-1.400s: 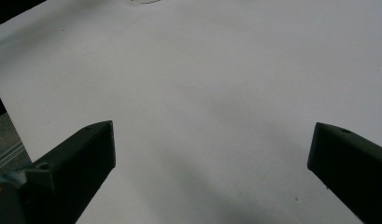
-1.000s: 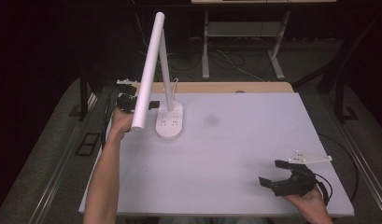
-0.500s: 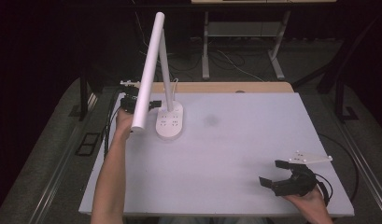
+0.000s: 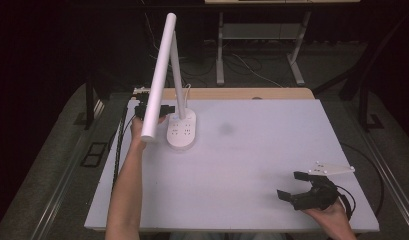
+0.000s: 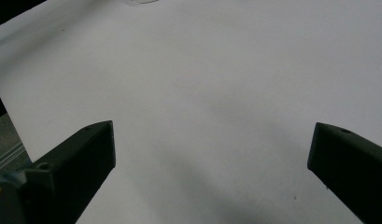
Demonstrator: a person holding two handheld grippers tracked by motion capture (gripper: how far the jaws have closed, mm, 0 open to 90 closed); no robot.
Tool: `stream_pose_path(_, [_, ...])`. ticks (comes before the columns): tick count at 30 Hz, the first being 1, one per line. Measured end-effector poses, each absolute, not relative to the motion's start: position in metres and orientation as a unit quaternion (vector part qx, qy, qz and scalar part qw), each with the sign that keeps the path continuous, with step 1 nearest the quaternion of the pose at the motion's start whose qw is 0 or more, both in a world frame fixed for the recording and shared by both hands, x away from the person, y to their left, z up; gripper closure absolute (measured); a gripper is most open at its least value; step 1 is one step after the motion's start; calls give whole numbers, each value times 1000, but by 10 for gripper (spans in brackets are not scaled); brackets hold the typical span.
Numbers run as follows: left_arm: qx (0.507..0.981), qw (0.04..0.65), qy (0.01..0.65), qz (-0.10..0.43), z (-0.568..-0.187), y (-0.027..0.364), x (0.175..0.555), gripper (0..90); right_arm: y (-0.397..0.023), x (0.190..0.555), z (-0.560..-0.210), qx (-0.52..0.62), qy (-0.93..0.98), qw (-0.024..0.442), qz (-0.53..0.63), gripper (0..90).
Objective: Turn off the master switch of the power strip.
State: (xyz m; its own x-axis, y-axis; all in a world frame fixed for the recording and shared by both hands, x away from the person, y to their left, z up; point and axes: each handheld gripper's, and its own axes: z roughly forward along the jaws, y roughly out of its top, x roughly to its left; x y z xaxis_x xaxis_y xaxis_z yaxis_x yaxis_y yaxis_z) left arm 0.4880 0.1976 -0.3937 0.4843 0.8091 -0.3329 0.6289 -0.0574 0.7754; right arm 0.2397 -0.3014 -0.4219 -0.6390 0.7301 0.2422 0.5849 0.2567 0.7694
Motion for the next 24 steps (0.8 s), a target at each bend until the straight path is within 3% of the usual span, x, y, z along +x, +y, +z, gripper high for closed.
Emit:
stream_pose_path(14, [709, 474, 515, 89, -401, 194, 492, 846, -302, 240, -422, 417, 789, 81, 444, 2])
stream_pose_path(24, [712, 463, 521, 84, -409, 192, 496, 896, -302, 240, -422, 417, 789, 81, 444, 2])
